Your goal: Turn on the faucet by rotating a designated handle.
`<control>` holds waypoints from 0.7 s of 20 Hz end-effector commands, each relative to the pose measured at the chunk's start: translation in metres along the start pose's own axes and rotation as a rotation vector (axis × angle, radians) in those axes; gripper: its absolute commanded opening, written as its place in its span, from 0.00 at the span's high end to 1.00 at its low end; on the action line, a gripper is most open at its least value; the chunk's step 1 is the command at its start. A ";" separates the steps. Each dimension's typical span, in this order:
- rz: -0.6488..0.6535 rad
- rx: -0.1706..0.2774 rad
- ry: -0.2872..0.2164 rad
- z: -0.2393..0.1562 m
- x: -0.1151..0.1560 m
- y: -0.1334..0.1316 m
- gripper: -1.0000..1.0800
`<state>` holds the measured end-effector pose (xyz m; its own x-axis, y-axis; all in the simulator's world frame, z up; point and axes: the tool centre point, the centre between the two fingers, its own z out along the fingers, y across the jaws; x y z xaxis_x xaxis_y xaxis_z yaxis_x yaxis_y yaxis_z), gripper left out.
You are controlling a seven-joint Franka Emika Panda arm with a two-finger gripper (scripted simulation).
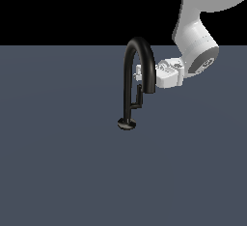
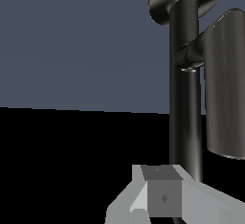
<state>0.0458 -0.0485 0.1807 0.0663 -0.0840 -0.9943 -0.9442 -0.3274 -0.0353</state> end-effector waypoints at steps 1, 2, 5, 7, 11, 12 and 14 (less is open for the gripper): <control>0.030 0.032 -0.039 0.001 0.014 -0.001 1.00; 0.041 0.043 -0.052 0.002 0.019 -0.001 1.00; 0.065 0.068 -0.082 0.004 0.031 -0.002 1.00; 0.076 0.079 -0.095 0.004 0.036 -0.002 1.00; 0.082 0.085 -0.102 0.005 0.039 -0.002 1.00; 0.082 0.085 -0.102 0.005 0.039 -0.002 1.00; 0.082 0.084 -0.101 0.005 0.039 -0.001 1.00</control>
<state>0.0479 -0.0467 0.1416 -0.0409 -0.0103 -0.9991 -0.9691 -0.2431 0.0422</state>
